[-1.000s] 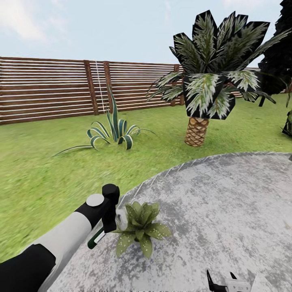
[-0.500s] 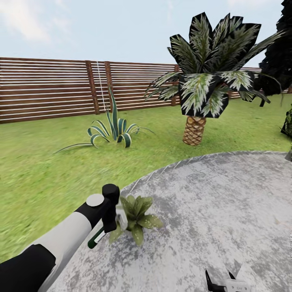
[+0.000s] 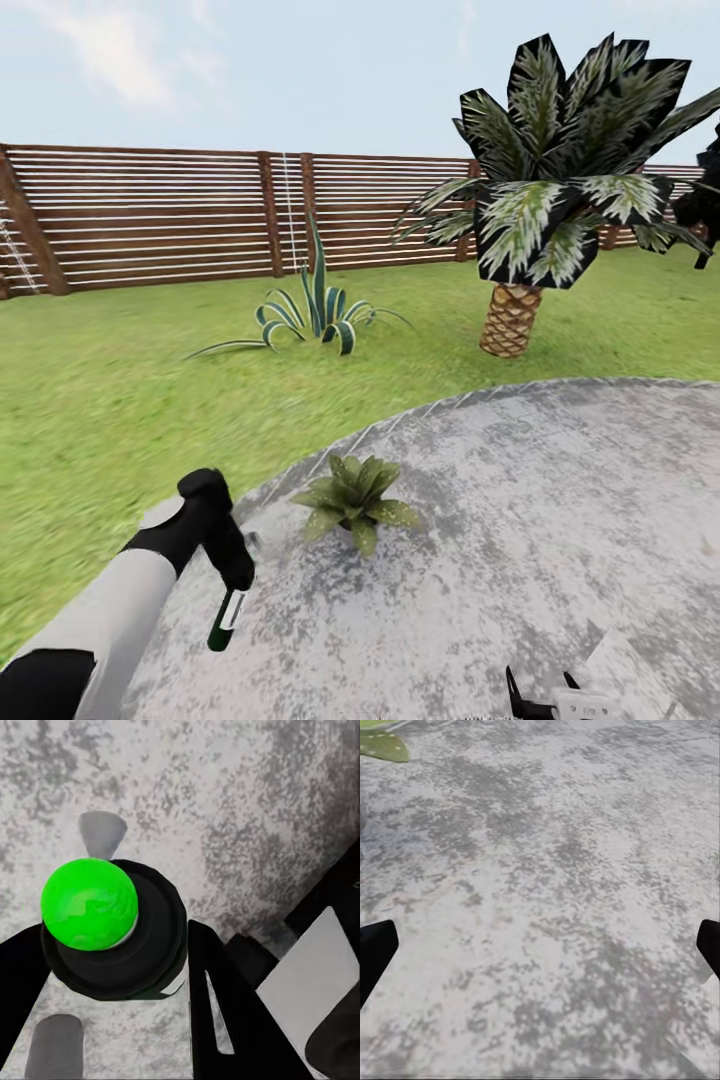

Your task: Pick up the pesticide atomizer in the garden and spray insectifuge to fully cover both potted plants in the garden.

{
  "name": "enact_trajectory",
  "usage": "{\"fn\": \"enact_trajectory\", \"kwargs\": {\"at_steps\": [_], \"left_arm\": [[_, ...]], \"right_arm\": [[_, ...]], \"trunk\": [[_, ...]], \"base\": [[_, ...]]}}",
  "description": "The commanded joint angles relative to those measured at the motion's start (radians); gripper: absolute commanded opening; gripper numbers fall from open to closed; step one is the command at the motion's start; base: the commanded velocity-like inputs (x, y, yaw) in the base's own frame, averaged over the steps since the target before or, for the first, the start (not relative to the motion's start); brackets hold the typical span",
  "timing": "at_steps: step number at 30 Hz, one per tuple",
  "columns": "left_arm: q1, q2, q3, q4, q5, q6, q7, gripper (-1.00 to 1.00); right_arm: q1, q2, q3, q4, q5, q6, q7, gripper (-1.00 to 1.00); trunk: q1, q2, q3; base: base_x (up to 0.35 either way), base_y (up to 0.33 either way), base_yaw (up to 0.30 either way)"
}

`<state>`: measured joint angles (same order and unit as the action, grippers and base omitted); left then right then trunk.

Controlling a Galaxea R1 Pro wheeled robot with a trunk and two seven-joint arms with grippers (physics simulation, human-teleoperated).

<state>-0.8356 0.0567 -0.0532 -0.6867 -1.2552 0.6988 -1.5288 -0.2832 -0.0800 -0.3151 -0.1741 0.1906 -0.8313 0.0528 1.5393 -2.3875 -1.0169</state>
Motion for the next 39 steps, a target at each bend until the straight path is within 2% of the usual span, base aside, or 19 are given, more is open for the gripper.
{"fn": "enact_trajectory", "kwargs": {"at_steps": [1, 2, 3, 4, 6, 8, 9, 10, 12, 13, 15, 17, 18, 22, 26, 36, 39], "left_arm": [[0.007, 0.004, 0.057, -0.002, -0.004, -0.023, 0.030, -1.00], [0.014, 0.008, 0.100, -0.002, -0.004, -0.040, 0.099, -1.00], [0.026, 0.010, 0.112, -0.002, -0.004, -0.045, 0.142, -1.00], [0.047, 0.011, 0.119, -0.002, -0.004, -0.050, 0.187, -1.00], [0.069, 0.011, 0.124, -0.002, -0.003, -0.053, 0.234, -1.00], [0.097, 0.001, 0.137, 0.000, 0.002, -0.088, 0.302, -1.00], [0.112, -0.008, 0.148, 0.005, 0.030, -0.128, 0.340, -1.00], [0.128, -0.019, 0.158, 0.010, 0.097, -0.184, 0.390, -1.00], [0.161, -0.028, 0.167, 0.015, 0.257, -0.279, 0.512, -1.00], [0.172, -0.029, 0.168, 0.016, 0.300, -0.302, 0.553, -1.00], [0.193, -0.032, 0.168, 0.028, 0.356, -0.329, 0.631, -1.00], [0.205, -0.033, 0.168, 0.071, 0.382, -0.342, 0.678, -1.00], [0.208, -0.035, 0.166, 0.101, 0.387, -0.346, 0.693, -1.00], [0.210, -0.044, 0.164, 0.128, 0.394, -0.348, 0.703, -1.00], [0.216, -0.028, 0.162, 0.119, 0.380, -0.336, 0.690, -1.00], [0.210, -0.034, 0.155, 0.119, 0.381, -0.386, 0.678, -1.00], [0.208, -0.034, 0.155, 0.119, 0.381, -0.397, 0.676, -1.00]], "right_arm": [[-0.001, 0.000, -0.009, 0.000, 0.006, -0.003, 0.006, 1.00], [-0.001, 0.000, -0.009, 0.001, 0.006, -0.003, 0.006, 1.00], [-0.001, 0.000, -0.009, 0.001, 0.006, -0.003, 0.006, 1.00], [-0.001, 0.000, -0.009, 0.001, 0.006, -0.003, 0.006, 1.00], [-0.001, 0.000, -0.009, 0.001, 0.006, -0.003, 0.006, 1.00], [-0.001, 0.000, -0.009, 0.001, 0.006, -0.003, 0.006, 1.00], [-0.001, 0.000, -0.010, 0.001, 0.006, -0.003, 0.006, 1.00], [-0.001, 0.000, -0.010, 0.001, 0.006, -0.003, 0.006, 1.00], [-0.001, -0.001, -0.010, 0.001, 0.006, -0.003, 0.006, 1.00], [-0.001, -0.001, -0.010, 0.001, 0.006, -0.003, 0.006, 1.00], [-0.001, -0.001, -0.010, 0.001, 0.006, -0.003, 0.006, 1.00], [-0.001, -0.001, -0.010, 0.000, 0.006, -0.003, 0.006, 1.00], [-0.001, -0.001, -0.010, 0.000, 0.006, -0.003, 0.006, 1.00], [-0.001, -0.001, -0.009, -0.001, 0.006, -0.004, 0.006, 1.00], [0.022, -0.024, -0.035, 0.019, -0.014, -0.008, -0.016, 1.00], [0.032, -0.035, -0.029, 0.000, -0.010, -0.002, 0.002, 1.00], [0.024, -0.034, -0.019, -0.017, 0.002, 0.006, 0.004, 1.00]], "trunk": [[-0.001, 0.000, -0.001], [-0.001, 0.000, -0.001], [-0.001, 0.000, -0.001], [-0.001, 0.000, -0.001], [-0.001, 0.000, -0.001], [-0.001, 0.000, -0.001], [-0.001, 0.000, -0.001], [-0.001, 0.000, -0.001], [-0.001, 0.000, -0.001], [-0.001, 0.000, -0.001], [-0.001, 0.000, -0.001], [-0.001, 0.000, -0.001], [-0.001, 0.000, -0.001], [-0.001, 0.000, -0.001], [-0.001, 0.000, -0.001], [-0.001, 0.000, -0.001], [-0.001, 0.000, -0.001]], "base": [[-0.212, 0.000, 0.274], [-0.176, 0.000, 0.270], [-0.147, 0.000, 0.260], [-0.081, 0.000, 0.218], [-0.039, 0.000, 0.111], [-0.010, 0.000, 0.029], [-0.004, 0.000, 0.010], [-0.002, 0.000, 0.005], [-0.001, 0.000, 0.002], [0.000, 0.000, 0.000], [0.000, 0.000, 0.000], [0.000, 0.000, 0.000], [0.000, 0.000, 0.000], [0.000, 0.000, 0.000], [0.000, 0.000, 0.000], [0.000, 0.000, 0.000], [0.000, 0.000, 0.000]]}}
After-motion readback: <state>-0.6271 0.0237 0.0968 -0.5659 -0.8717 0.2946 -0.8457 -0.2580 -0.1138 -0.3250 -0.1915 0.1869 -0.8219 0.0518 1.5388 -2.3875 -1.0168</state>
